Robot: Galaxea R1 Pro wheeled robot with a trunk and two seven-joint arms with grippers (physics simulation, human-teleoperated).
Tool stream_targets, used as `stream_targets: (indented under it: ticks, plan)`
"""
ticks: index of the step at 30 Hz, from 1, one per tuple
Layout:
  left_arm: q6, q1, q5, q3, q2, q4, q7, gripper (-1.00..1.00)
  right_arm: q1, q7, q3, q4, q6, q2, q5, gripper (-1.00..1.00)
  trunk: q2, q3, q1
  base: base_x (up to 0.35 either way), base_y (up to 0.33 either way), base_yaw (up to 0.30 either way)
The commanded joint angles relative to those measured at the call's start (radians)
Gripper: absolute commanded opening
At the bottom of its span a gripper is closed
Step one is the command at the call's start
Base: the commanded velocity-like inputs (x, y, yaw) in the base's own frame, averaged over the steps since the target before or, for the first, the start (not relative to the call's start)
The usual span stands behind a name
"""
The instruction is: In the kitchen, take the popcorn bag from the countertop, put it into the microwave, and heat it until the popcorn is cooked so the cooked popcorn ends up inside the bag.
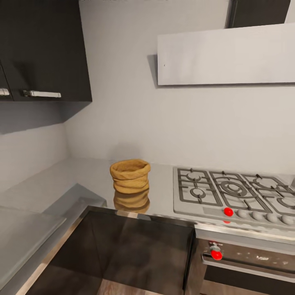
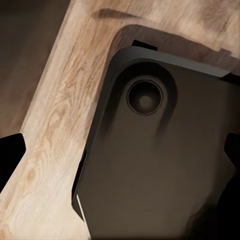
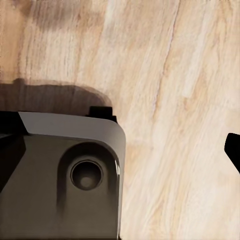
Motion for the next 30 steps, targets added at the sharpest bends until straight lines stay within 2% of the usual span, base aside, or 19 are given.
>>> stream_targets:
  ticks: [1, 14, 30]
  plan:
    - [-0.002, 0.0, 0.005, -0.004, 0.0, -0.001, 0.003, 1.0, -0.001, -0.004, -0.007, 0.003, -0.004, 0.0, 0.01, 1.0, 0.007, 0.002, -0.004, 0.0, 0.0, 0.0]
    - [-0.002, 0.0, 0.005, -0.004, -0.001, -0.001, 0.004, 1.0, -0.001, -0.01, -0.007, 0.003, -0.003, 0.003, 0.008, 1.0, 0.098, 0.043, -0.054, 0.0, 0.0, 0.0]
    - [-0.002, 0.0, 0.01, -0.005, 0.001, -0.001, 0.004, 1.0, -0.001, -0.006, -0.007, 0.003, -0.003, 0.0, 0.01, 1.0, 0.098, 0.019, -0.054, 0.0, 0.0, 0.0]
